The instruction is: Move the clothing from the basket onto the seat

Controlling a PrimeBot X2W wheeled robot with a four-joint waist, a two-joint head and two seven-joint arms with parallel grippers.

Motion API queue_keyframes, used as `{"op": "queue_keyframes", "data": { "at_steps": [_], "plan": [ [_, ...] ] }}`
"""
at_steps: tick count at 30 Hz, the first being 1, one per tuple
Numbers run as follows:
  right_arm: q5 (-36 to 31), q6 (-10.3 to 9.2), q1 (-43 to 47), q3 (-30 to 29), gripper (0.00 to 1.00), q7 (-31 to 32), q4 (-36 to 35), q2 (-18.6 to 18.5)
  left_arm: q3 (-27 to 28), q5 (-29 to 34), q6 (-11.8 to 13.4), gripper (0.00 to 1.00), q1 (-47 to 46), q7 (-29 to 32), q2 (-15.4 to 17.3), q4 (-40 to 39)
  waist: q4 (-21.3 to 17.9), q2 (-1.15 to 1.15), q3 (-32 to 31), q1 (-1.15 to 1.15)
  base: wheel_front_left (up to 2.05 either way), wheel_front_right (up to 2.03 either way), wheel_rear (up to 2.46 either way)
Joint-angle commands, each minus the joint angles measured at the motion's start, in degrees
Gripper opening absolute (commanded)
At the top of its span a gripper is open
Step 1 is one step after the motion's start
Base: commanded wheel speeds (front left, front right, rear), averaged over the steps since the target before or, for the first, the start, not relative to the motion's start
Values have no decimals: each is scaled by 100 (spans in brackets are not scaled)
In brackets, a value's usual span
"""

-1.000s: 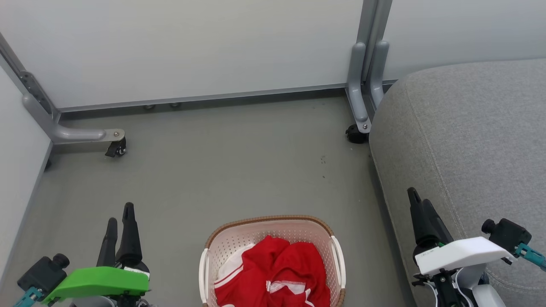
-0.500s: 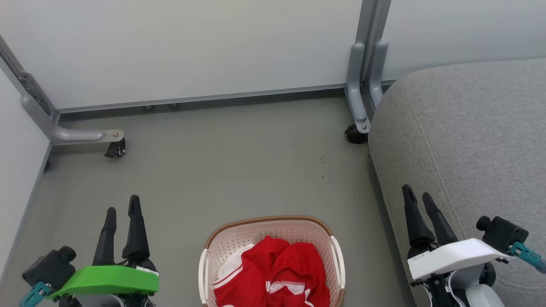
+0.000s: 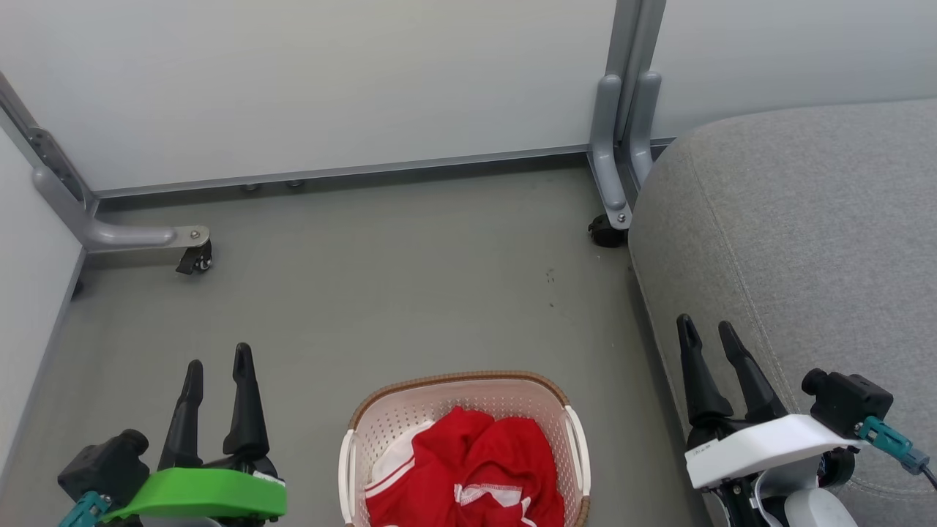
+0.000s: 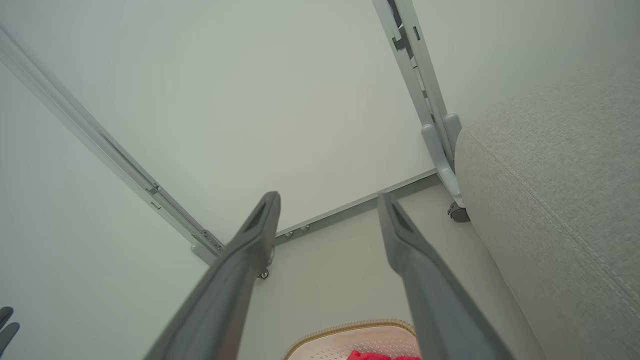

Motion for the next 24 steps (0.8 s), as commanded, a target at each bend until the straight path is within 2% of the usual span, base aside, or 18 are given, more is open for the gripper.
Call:
{"op": "queue_keyframes", "data": {
  "at_steps": [1,24],
  "plan": [
    [-146,2,59,27,100,-58,-63,-29,-14,182,-4,100,26,-54,39,-72,-2,0,-4,0,0,0,0],
    [-1181,3,164,204,100,-350,-207,-41,-164,1203,-142,100,199,-346,50,61,-27,0,-38,0,0,0,0]
  ]
}}
